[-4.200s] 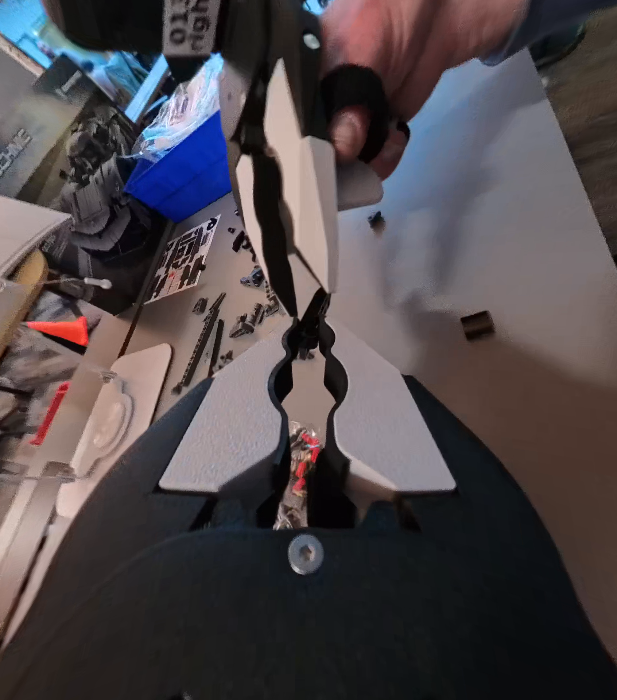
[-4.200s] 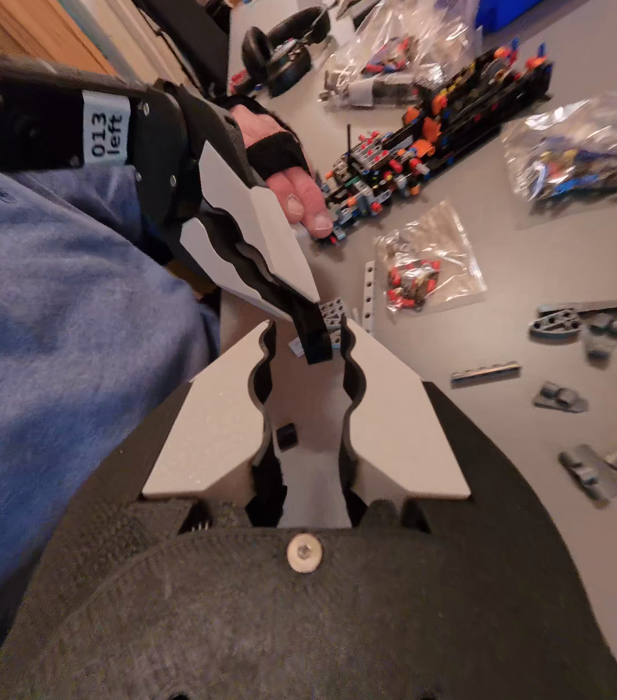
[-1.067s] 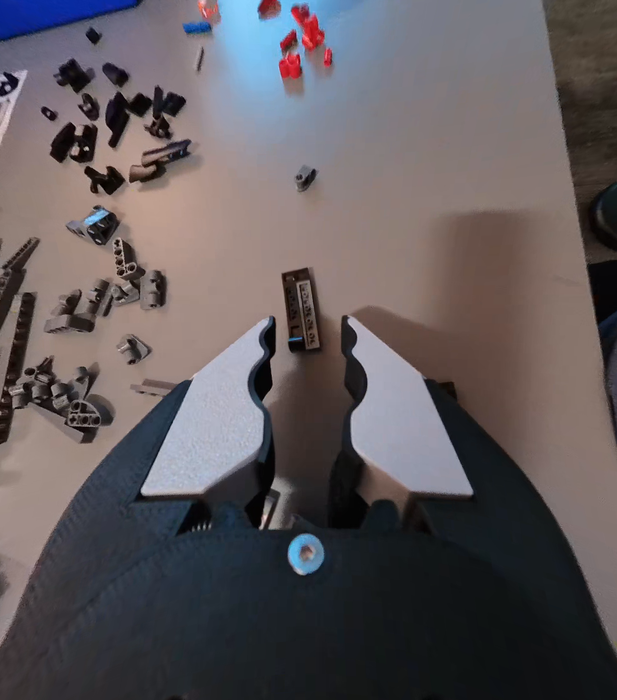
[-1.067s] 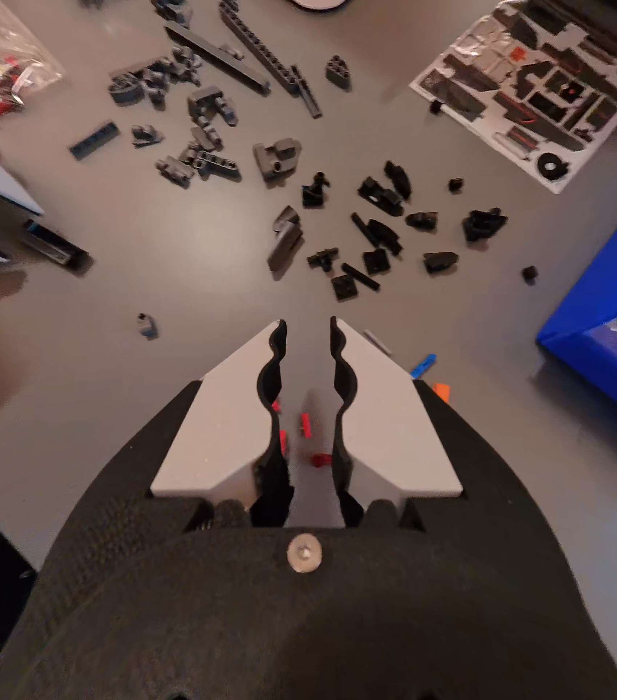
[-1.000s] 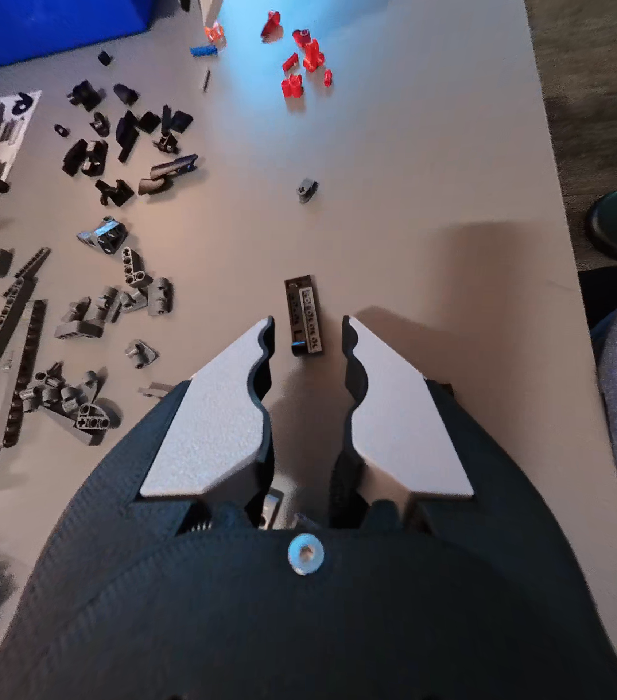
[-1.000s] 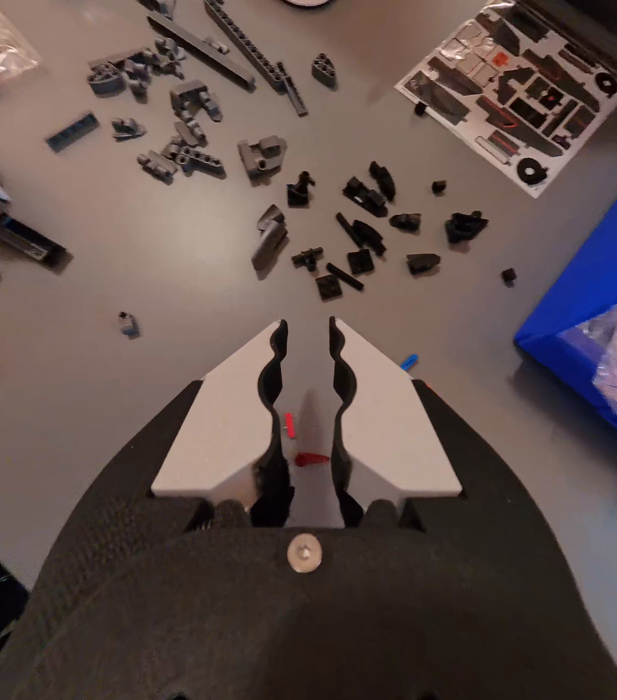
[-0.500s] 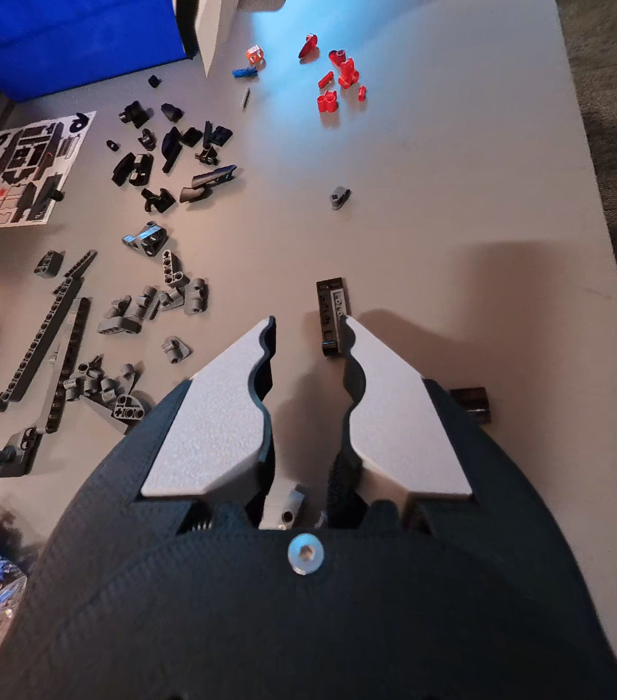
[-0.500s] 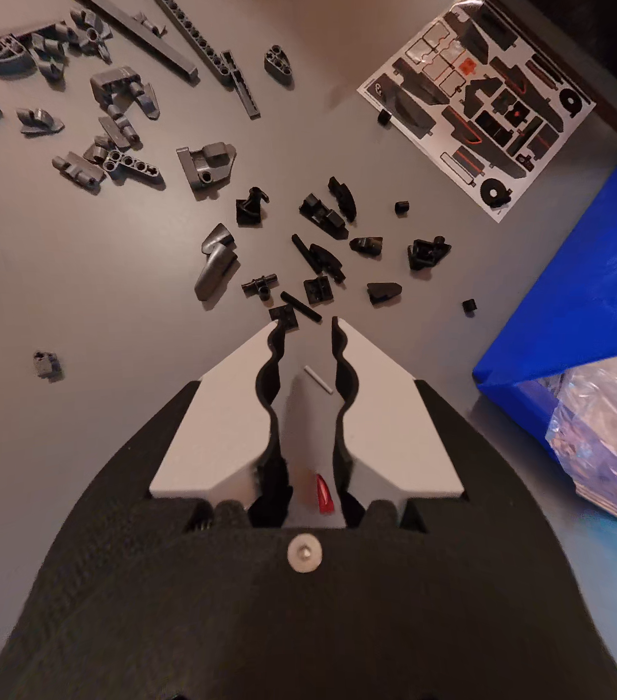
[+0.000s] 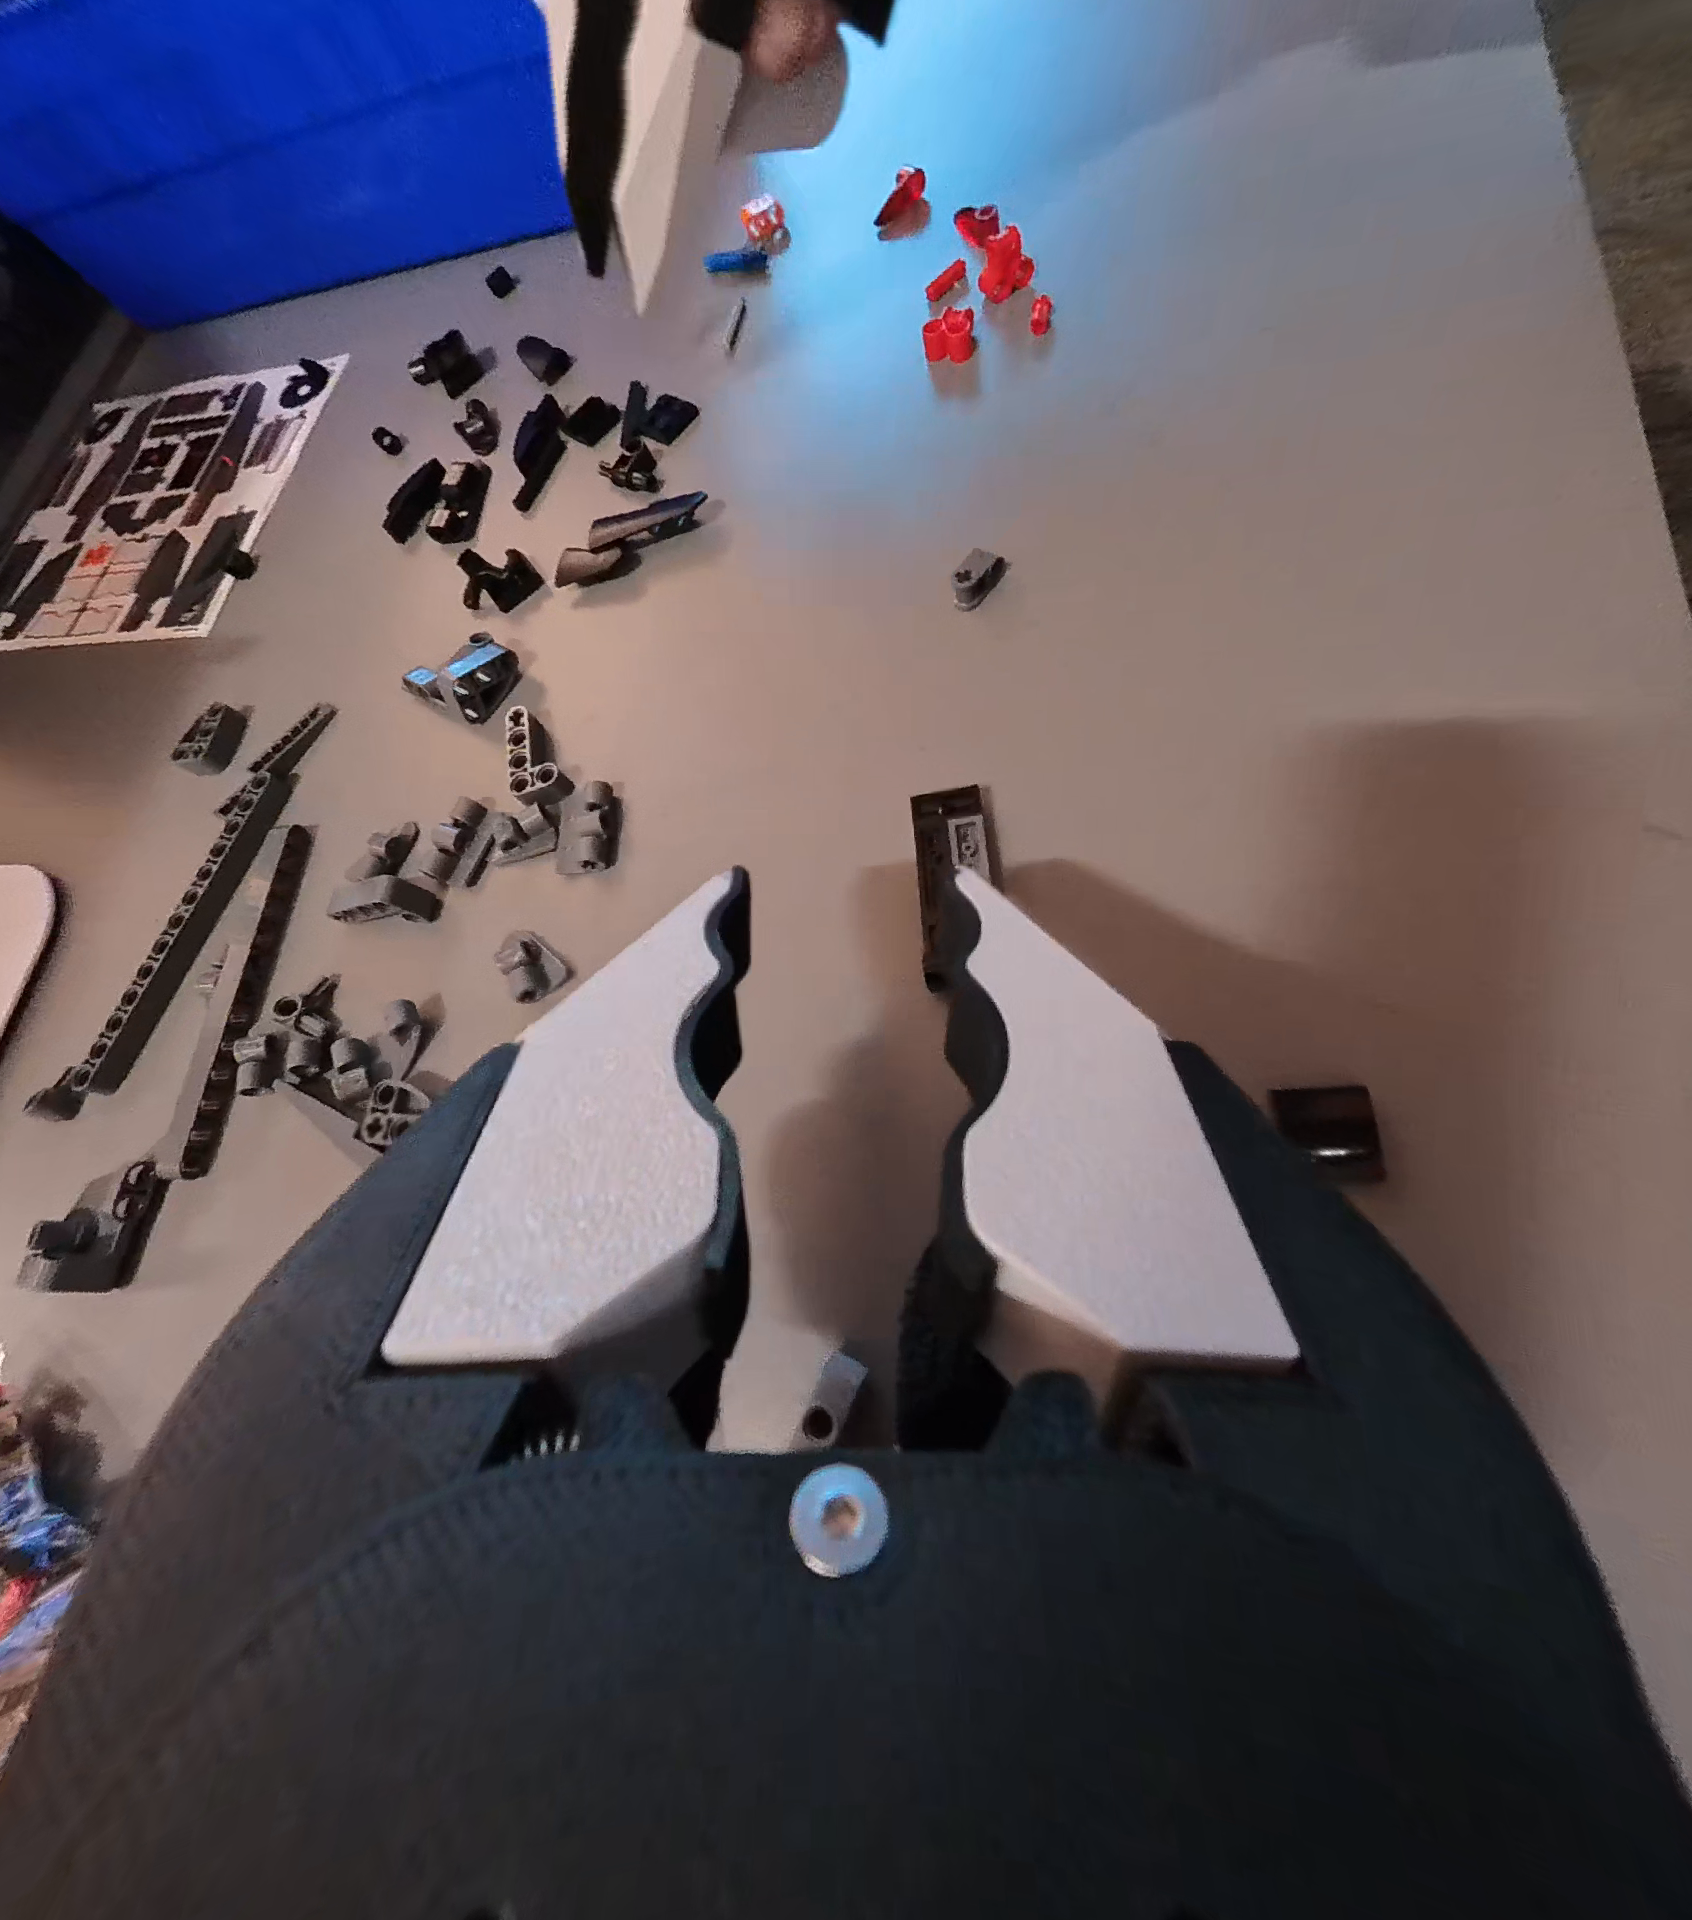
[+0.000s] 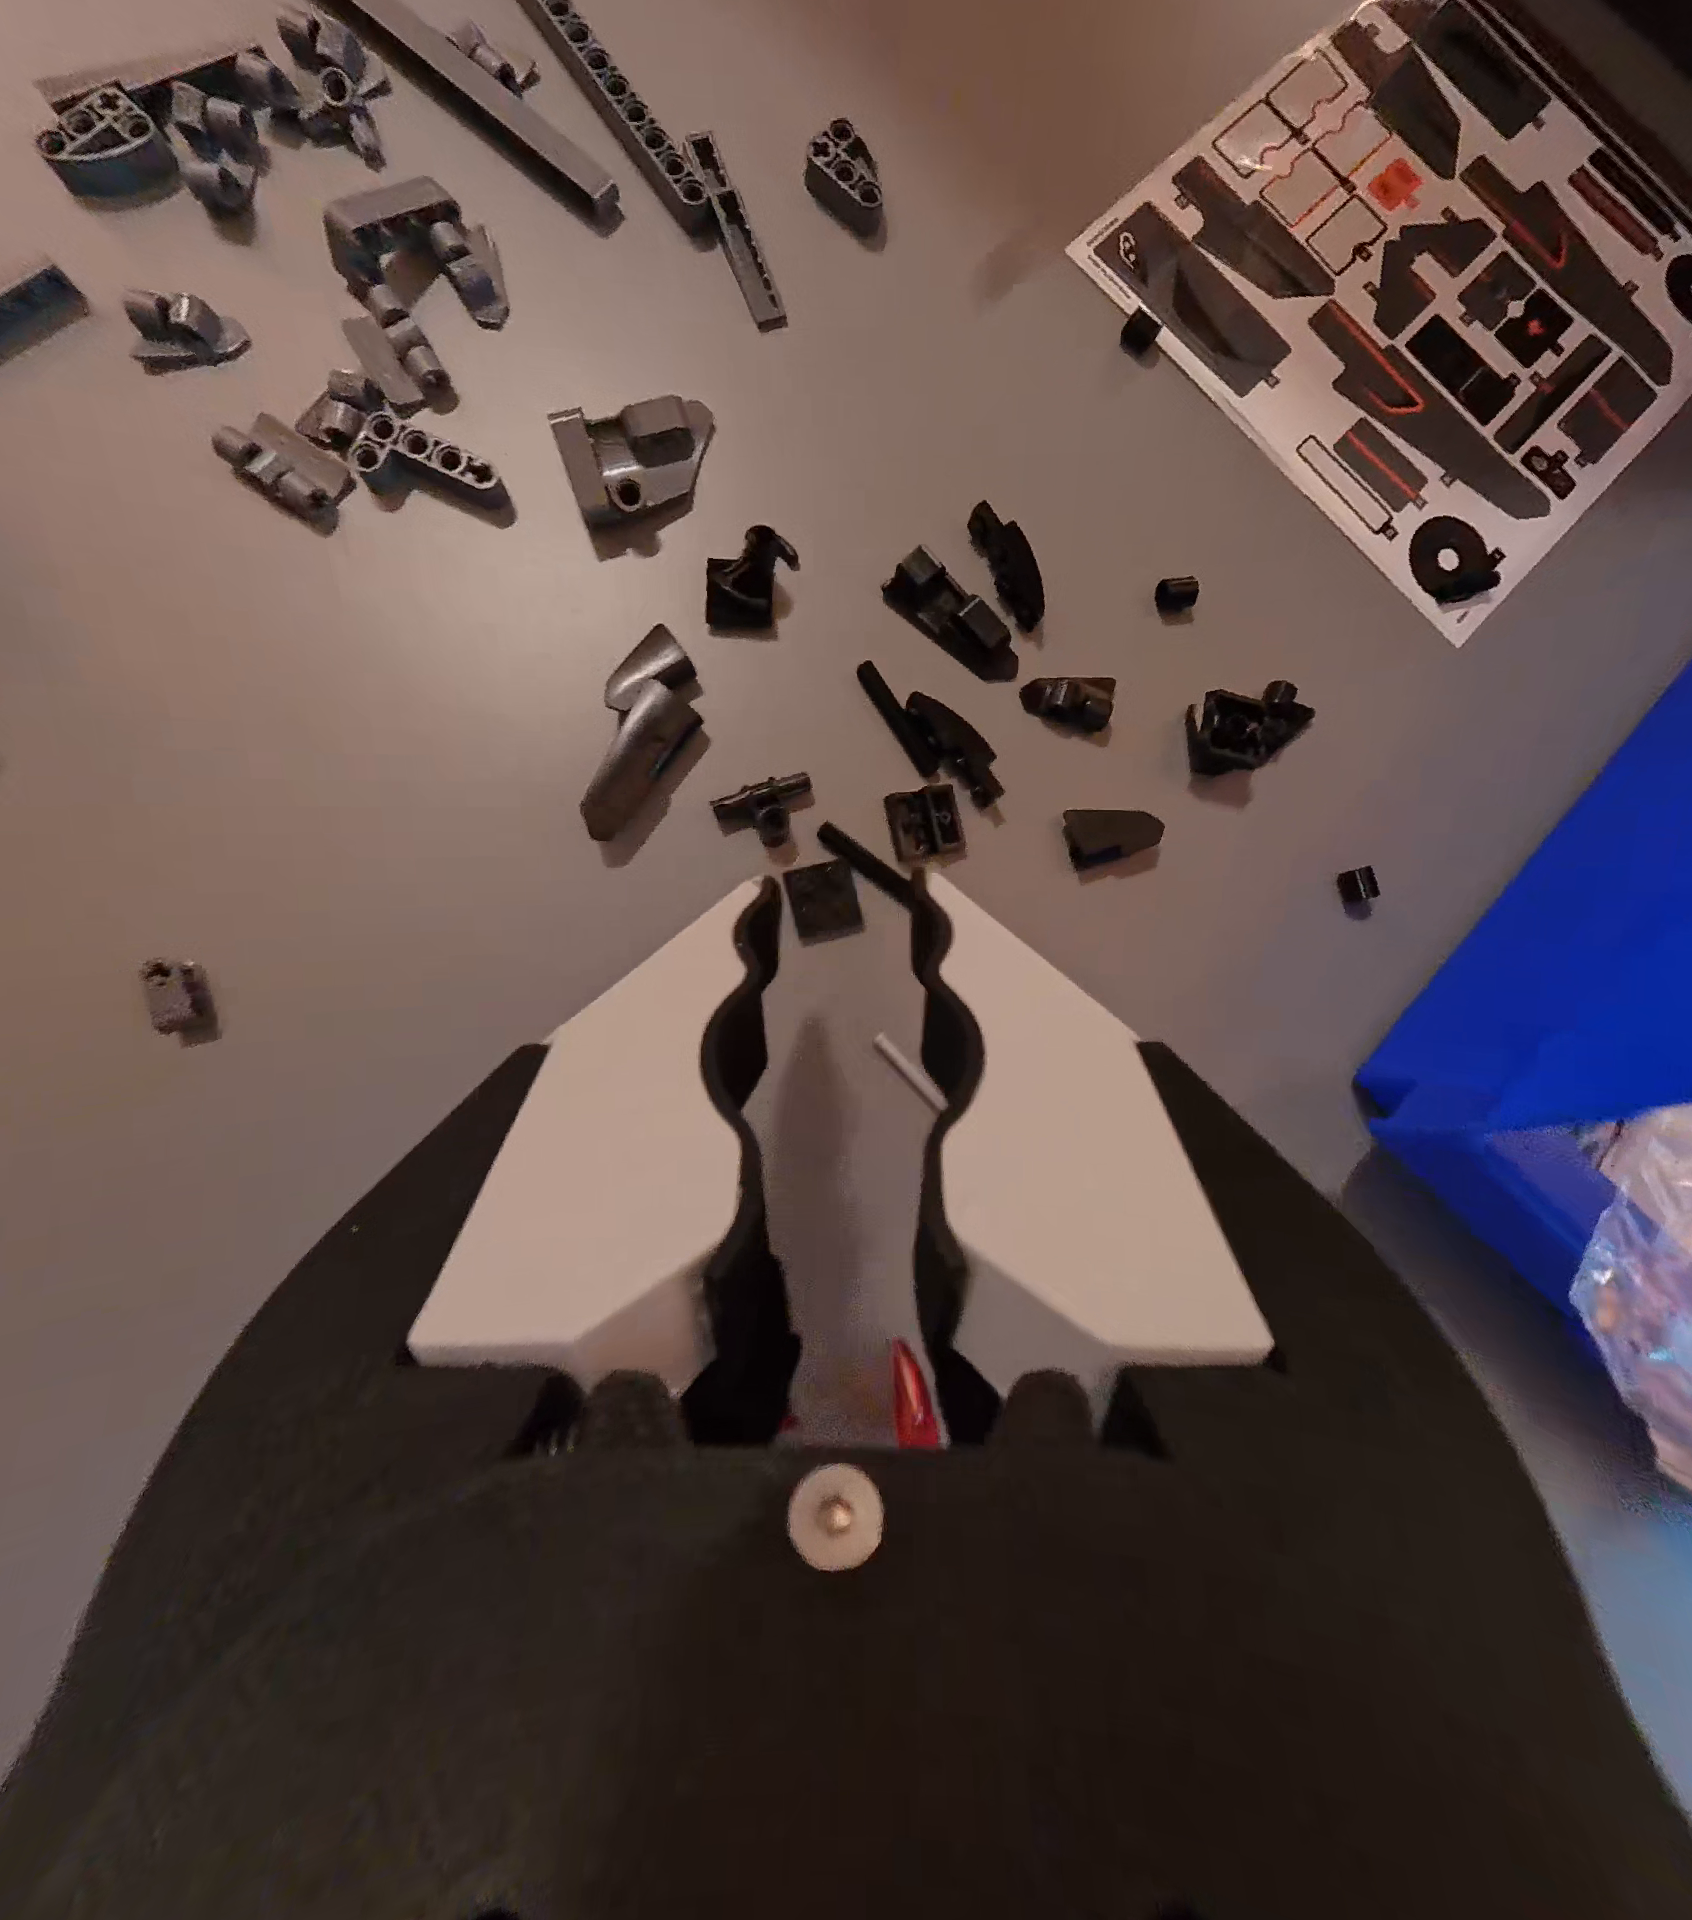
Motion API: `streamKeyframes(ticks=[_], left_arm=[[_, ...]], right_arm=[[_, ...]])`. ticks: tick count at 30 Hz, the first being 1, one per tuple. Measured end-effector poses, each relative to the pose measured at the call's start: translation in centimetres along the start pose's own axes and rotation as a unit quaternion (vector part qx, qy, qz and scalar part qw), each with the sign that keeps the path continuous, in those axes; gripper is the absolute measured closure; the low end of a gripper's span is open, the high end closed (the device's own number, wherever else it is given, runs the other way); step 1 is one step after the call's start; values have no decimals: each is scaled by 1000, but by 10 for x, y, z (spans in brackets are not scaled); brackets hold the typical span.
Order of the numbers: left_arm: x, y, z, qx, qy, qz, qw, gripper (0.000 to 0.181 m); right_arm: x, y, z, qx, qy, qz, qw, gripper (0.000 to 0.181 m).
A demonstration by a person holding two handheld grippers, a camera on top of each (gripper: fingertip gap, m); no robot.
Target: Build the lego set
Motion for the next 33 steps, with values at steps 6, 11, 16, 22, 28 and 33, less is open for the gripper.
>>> streamKeyframes(ticks=[6, 11, 16, 22, 28, 33], left_arm=[[0, -1, 1, -3, 4, 9, 1000, 139], [0, -1, 3, -11, 8, 22, 1000, 139], [-1, -1, 3, -22, 11, 33, 999, 142], [1, -3, 4, -25, 21, 41, 999, 146], [1, -4, 5, -26, 29, 51, 998, 149], [-1, -5, 7, -28, 28, 57, 998, 151]], right_arm=[[17, -24, -12, 18, -2, -2, 1000, 145], [18, -30, -19, 27, -11, -8, 1000, 144], [37, -19, -18, 0, 19, -45, 999, 143], [59, -16, -30, -7, 37, -70, 997, 152], [75, -10, -52, -39, 51, -87, 994, 158], [73, -10, -66, -46, 45, -84, 994, 159]])
Point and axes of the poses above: each gripper's, where its closed fingertips meet, x back along the fingers, z out of its top, y = z × x across the jaws, the point moved 6 cm from there along x, back along the fingers, and after that the axes turned 4 degrees about -y, right-handed, at the moved point
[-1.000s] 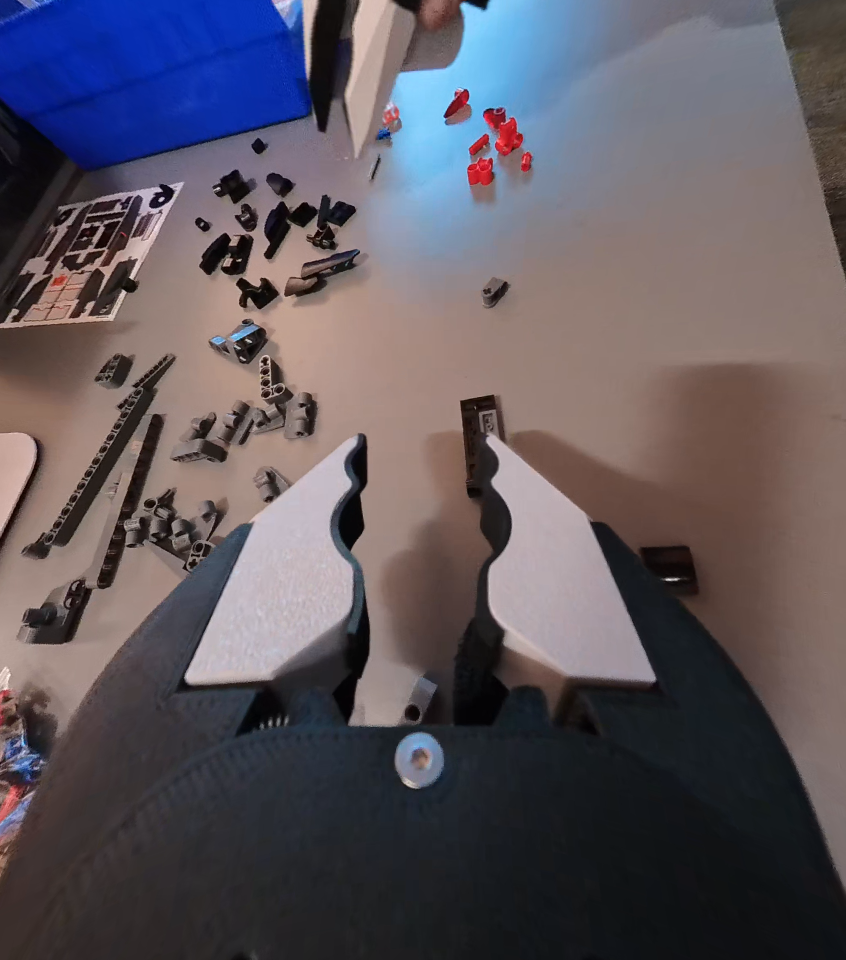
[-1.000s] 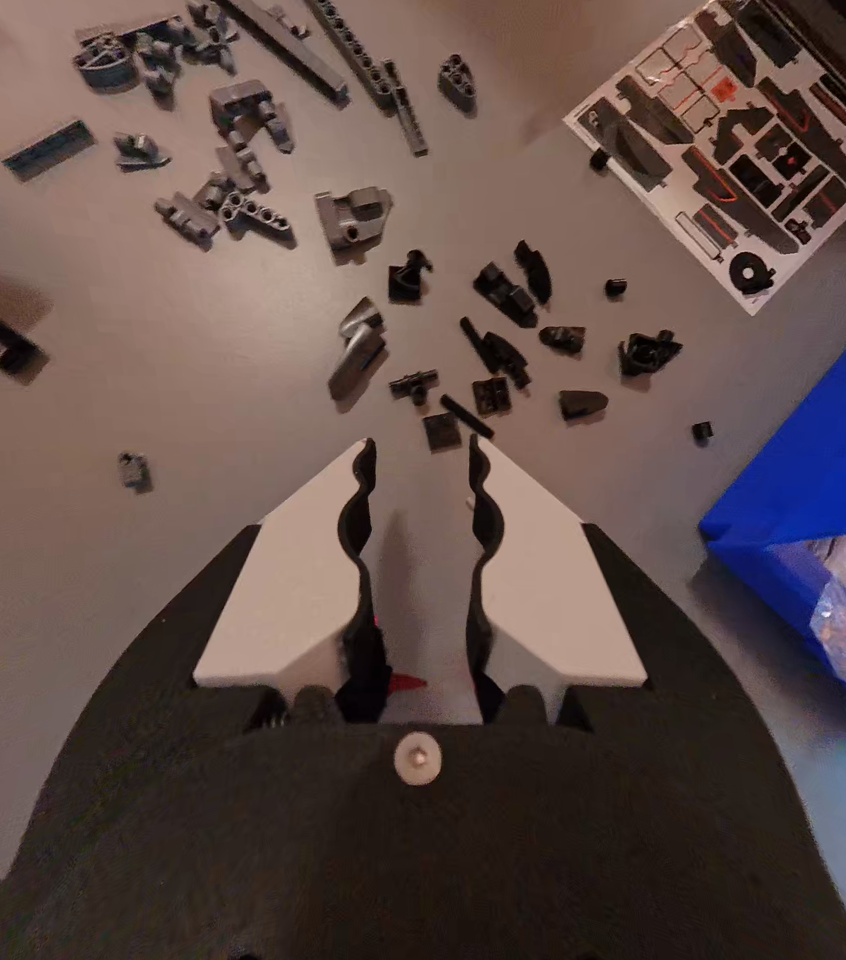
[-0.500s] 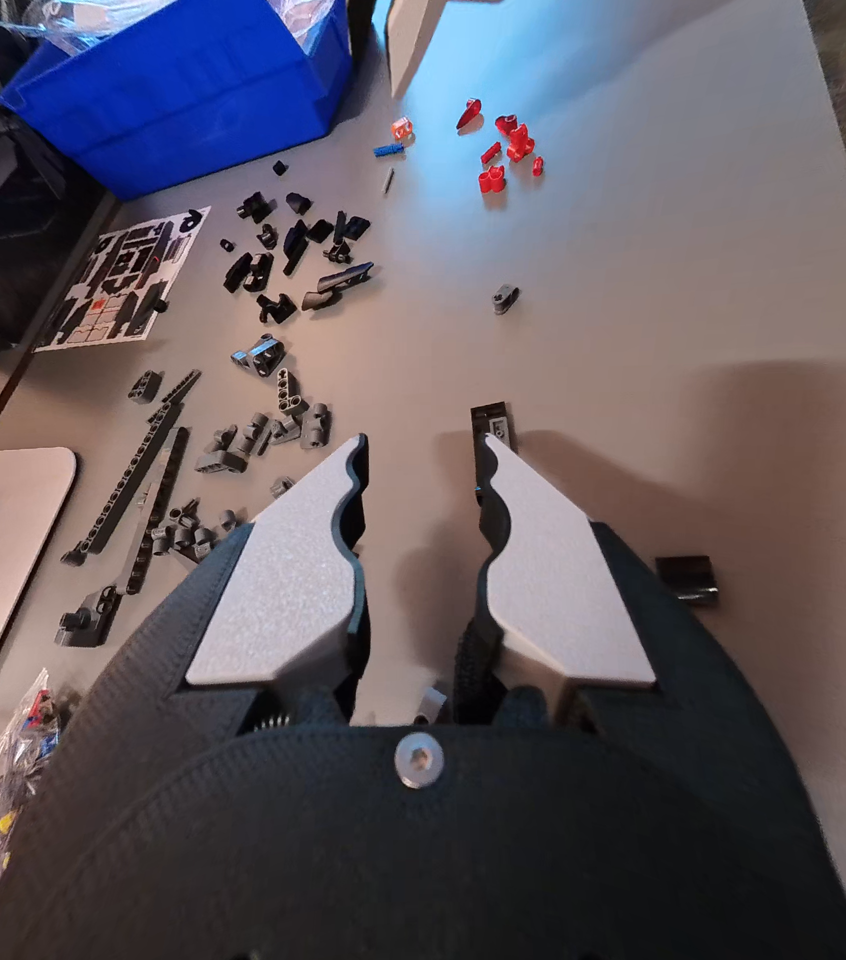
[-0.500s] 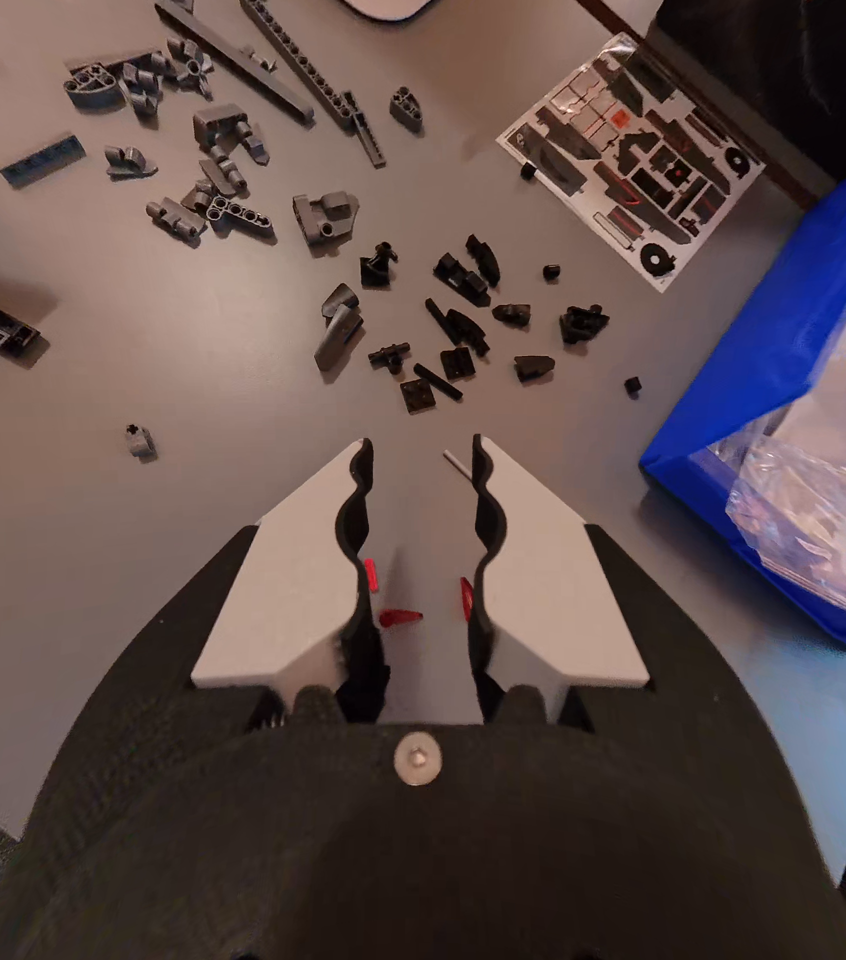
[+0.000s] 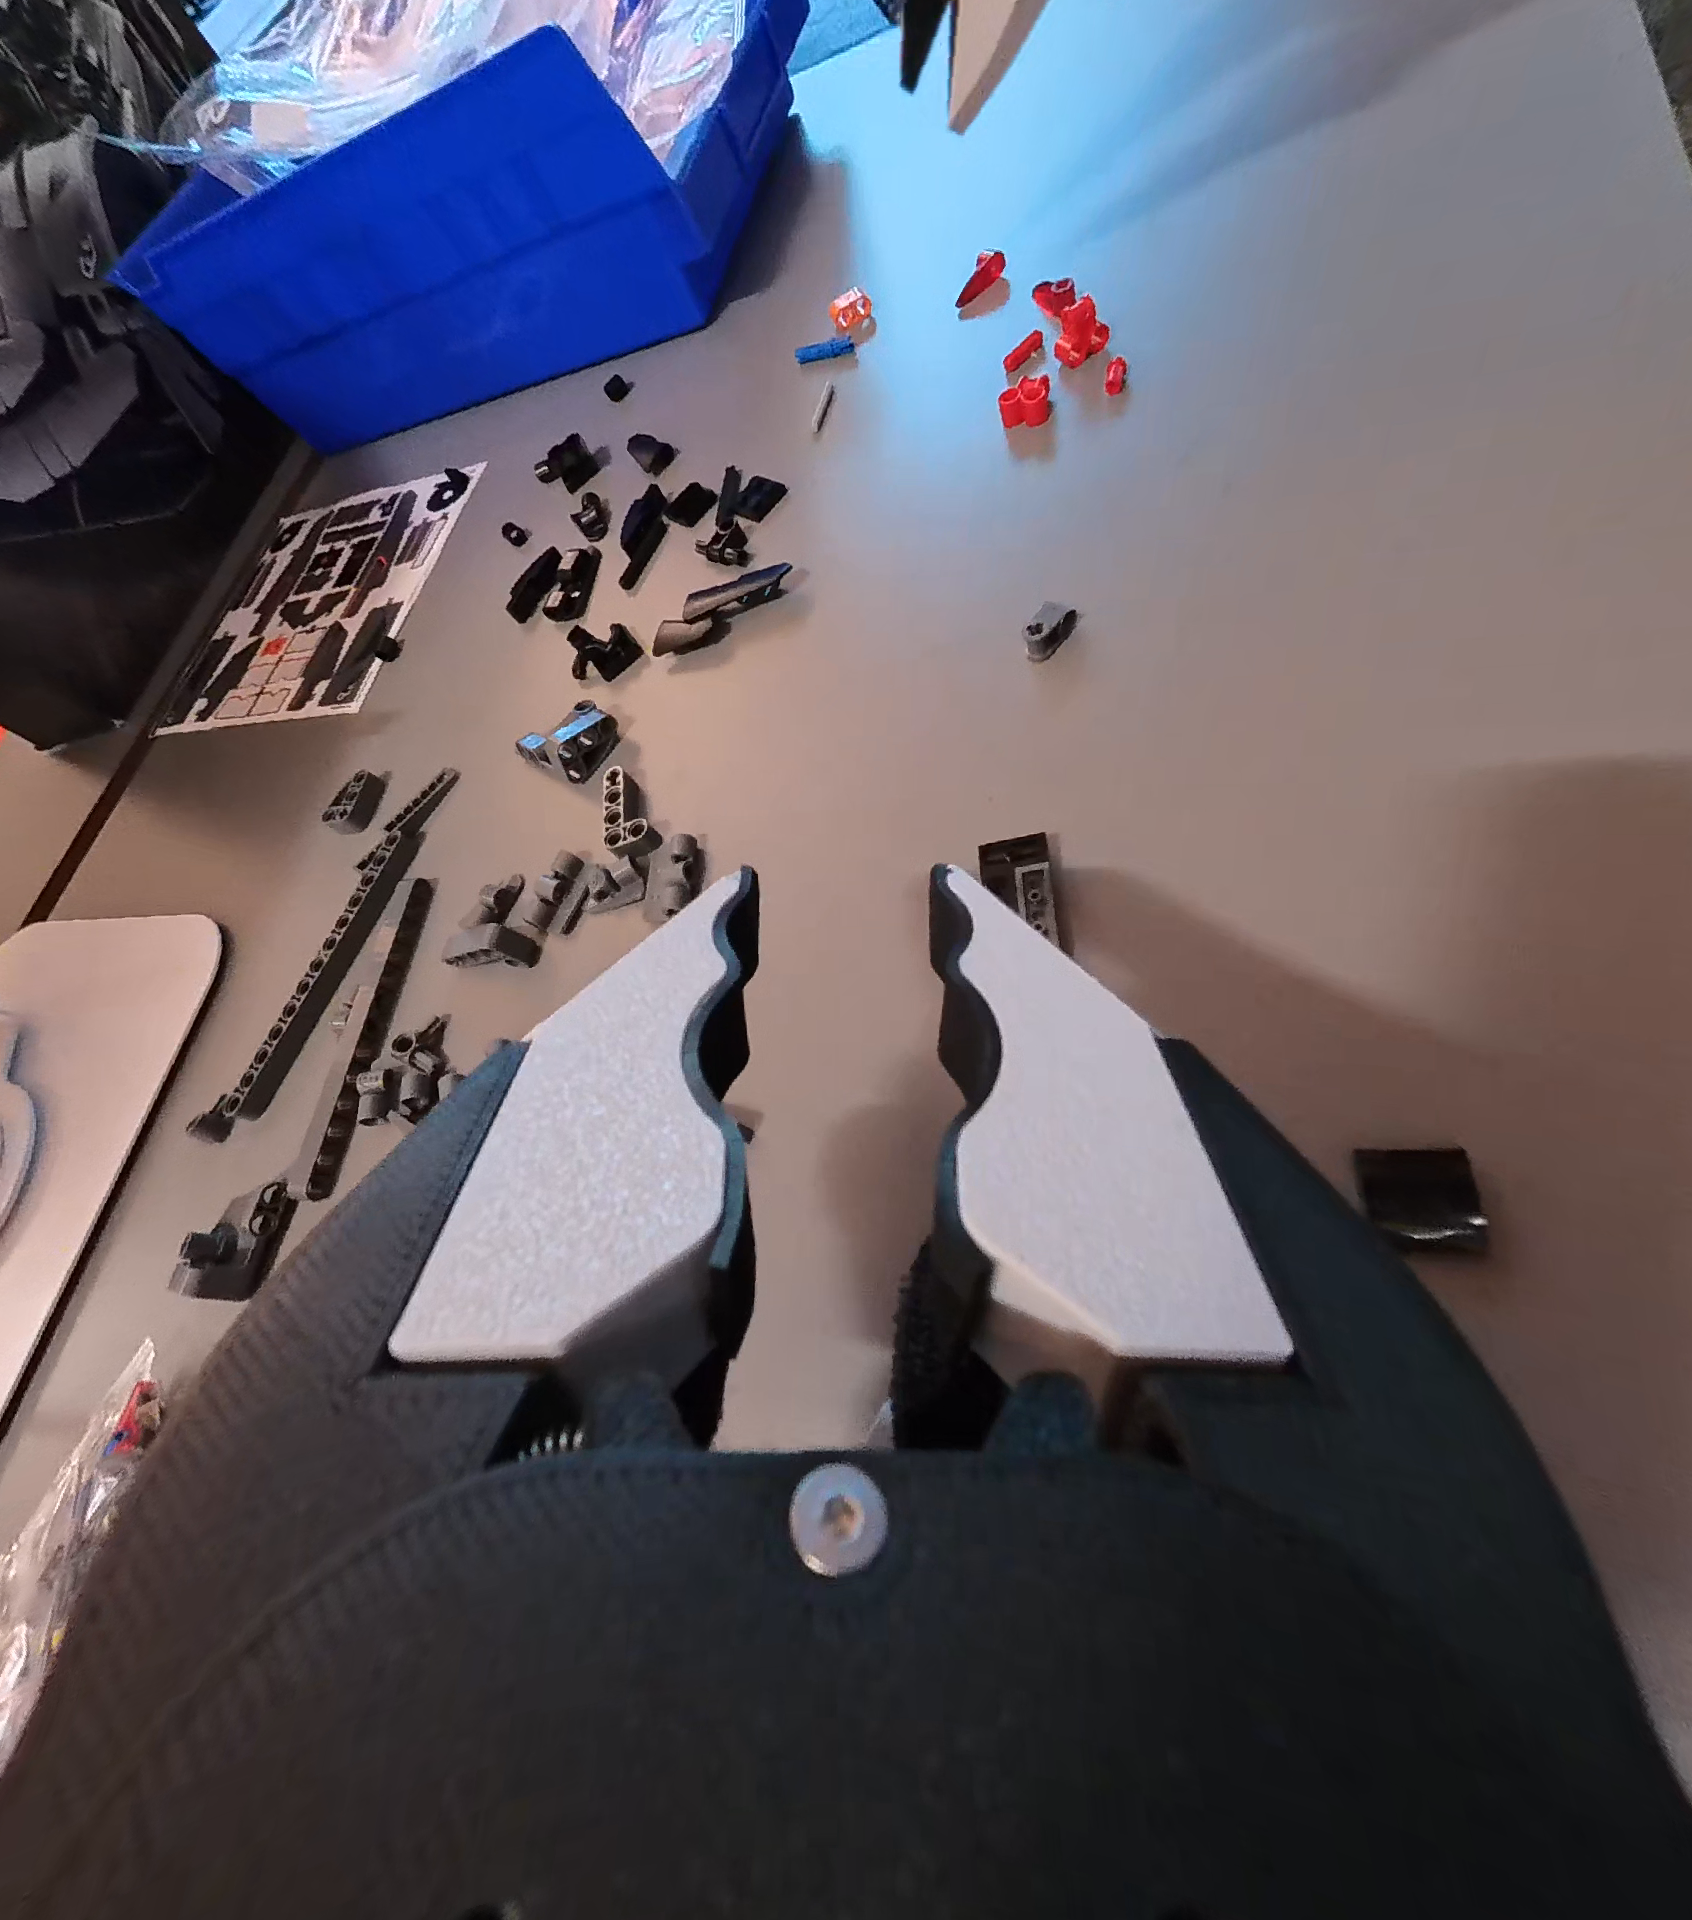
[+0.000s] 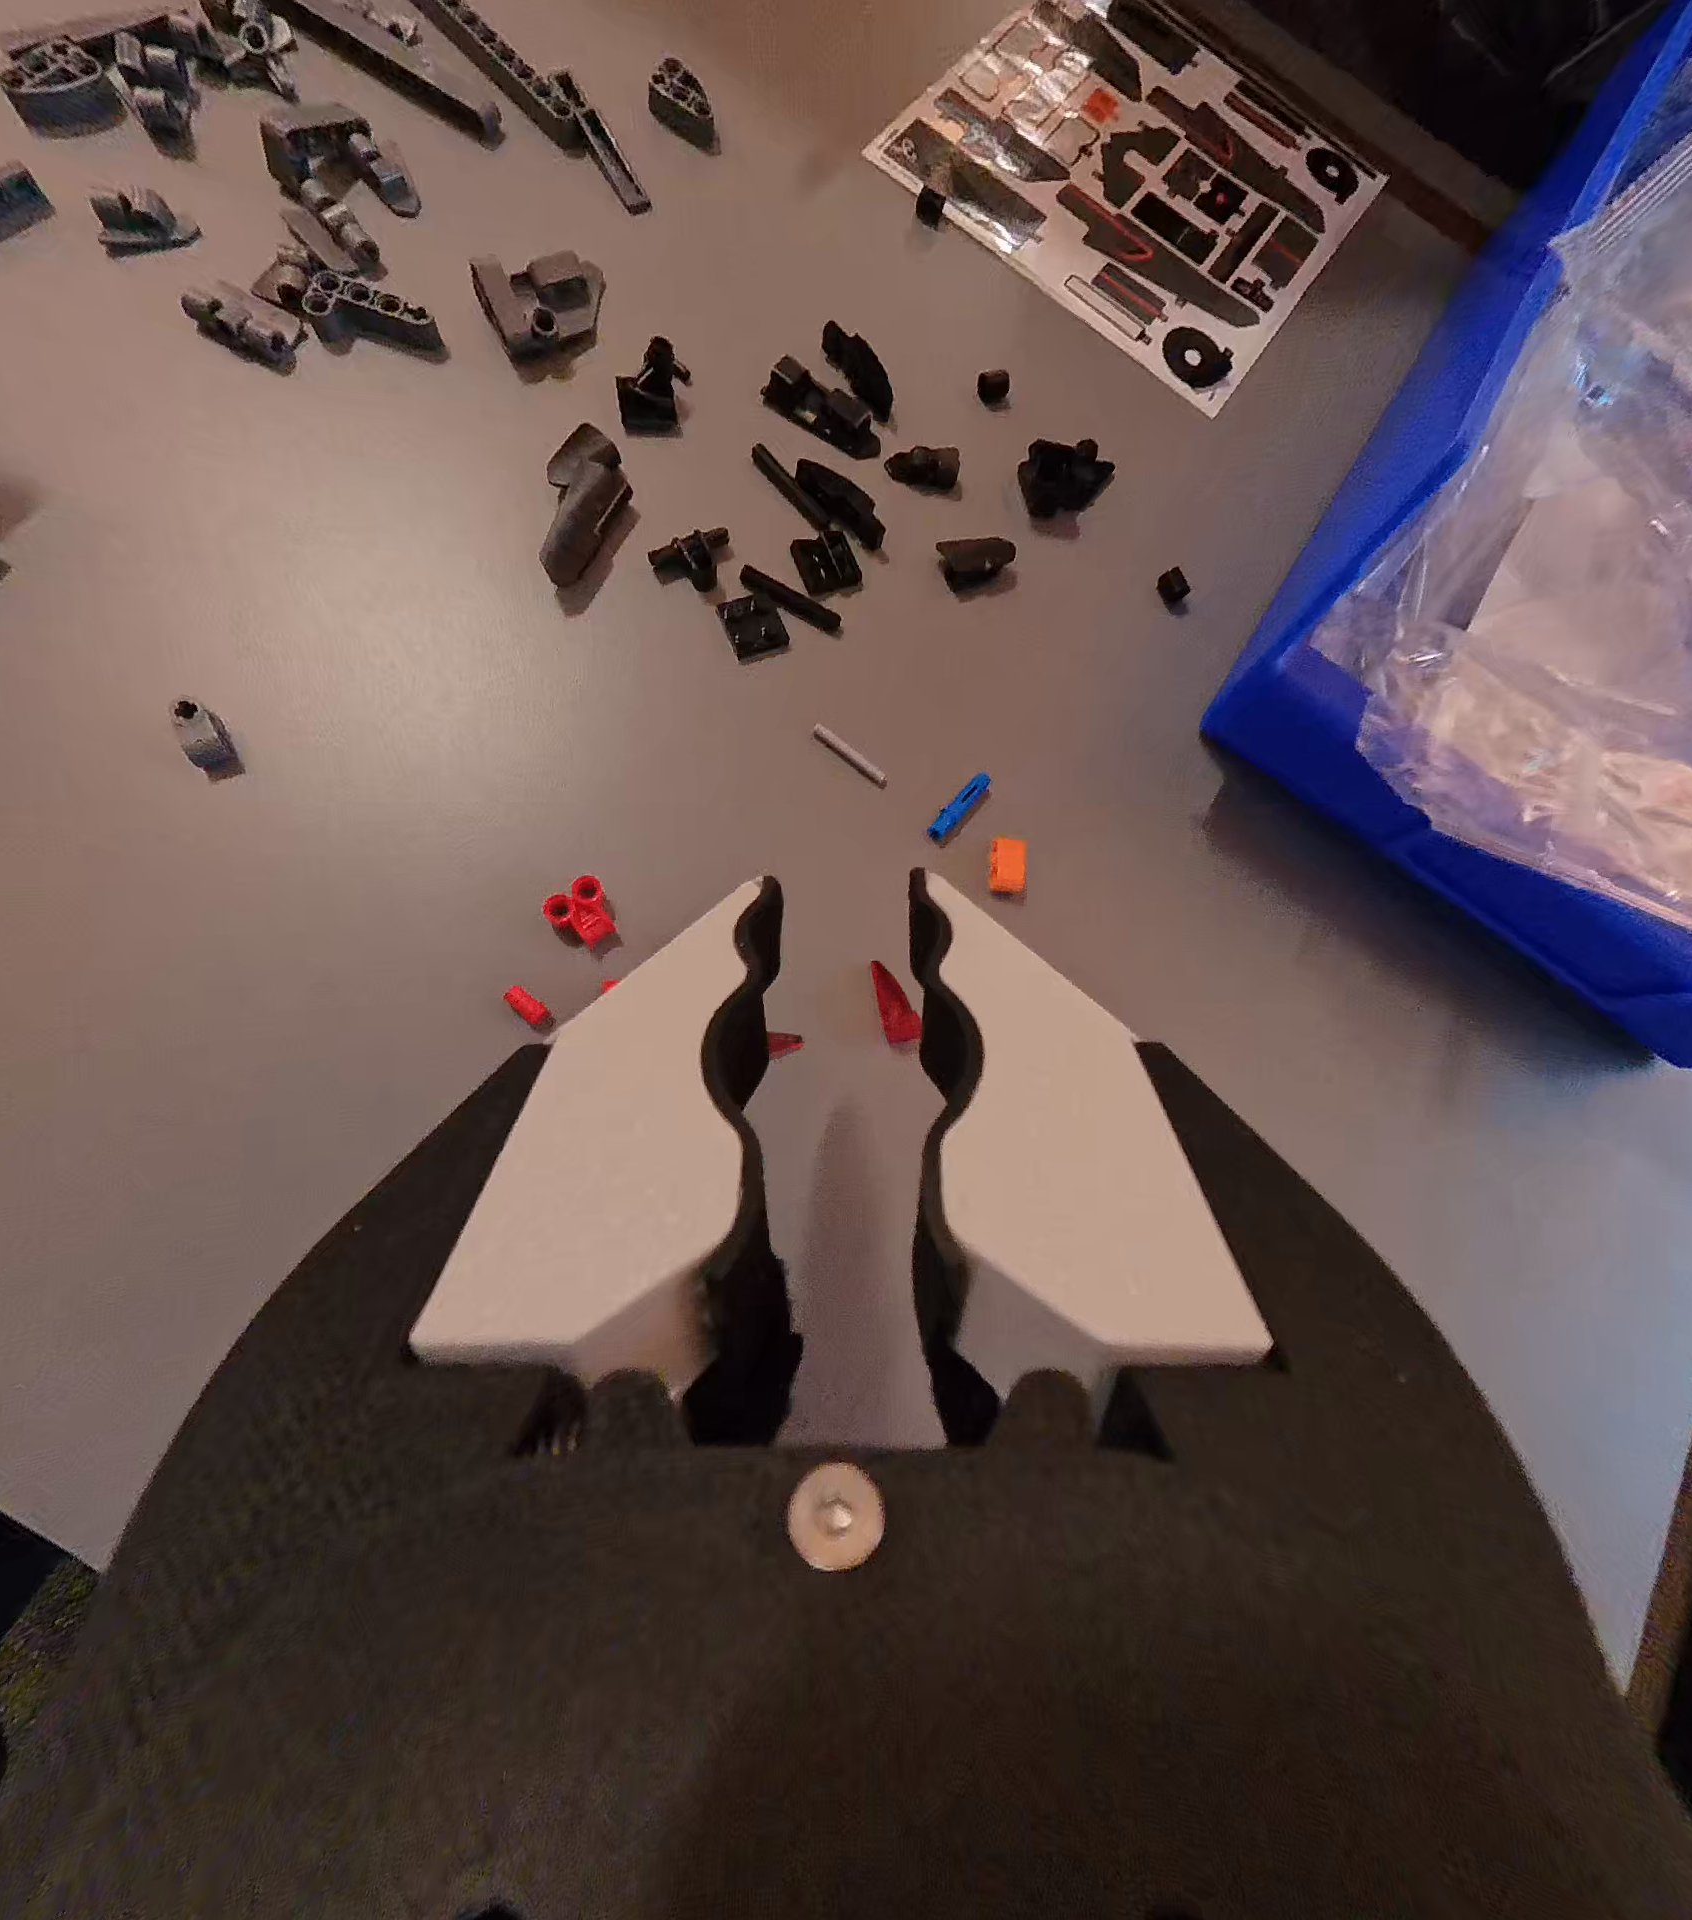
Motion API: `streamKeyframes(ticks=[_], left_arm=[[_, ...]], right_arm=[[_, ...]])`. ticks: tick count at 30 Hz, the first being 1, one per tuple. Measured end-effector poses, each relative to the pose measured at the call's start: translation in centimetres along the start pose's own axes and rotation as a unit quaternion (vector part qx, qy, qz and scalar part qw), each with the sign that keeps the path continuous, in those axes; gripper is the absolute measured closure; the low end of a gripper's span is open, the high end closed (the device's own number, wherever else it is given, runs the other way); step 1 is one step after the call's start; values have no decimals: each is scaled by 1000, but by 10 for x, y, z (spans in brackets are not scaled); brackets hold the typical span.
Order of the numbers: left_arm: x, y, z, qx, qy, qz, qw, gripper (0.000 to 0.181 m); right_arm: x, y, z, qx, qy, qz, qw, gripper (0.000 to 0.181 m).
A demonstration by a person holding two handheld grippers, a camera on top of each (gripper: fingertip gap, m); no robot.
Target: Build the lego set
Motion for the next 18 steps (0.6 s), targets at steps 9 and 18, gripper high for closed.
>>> streamKeyframes(ticks=[9, 18], left_arm=[[21, 7, 7, -22, -3, 9, 1000, 152], [73, 24, -20, -2, -40, 22, 999, 153]], right_arm=[[-9, -35, 17, 43, 19, 55, 997, 157], [-52, -127, 75, 187, 24, 171, 967, 160]])
Point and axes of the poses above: each gripper's, where its closed fingertips meet, x back along the fingers, z out of its top, y = z × x across the jaws, the point moved 6 cm from there along x, back along the fingers, and after that the axes turned 4 degrees about -y, right-handed, at the moved point
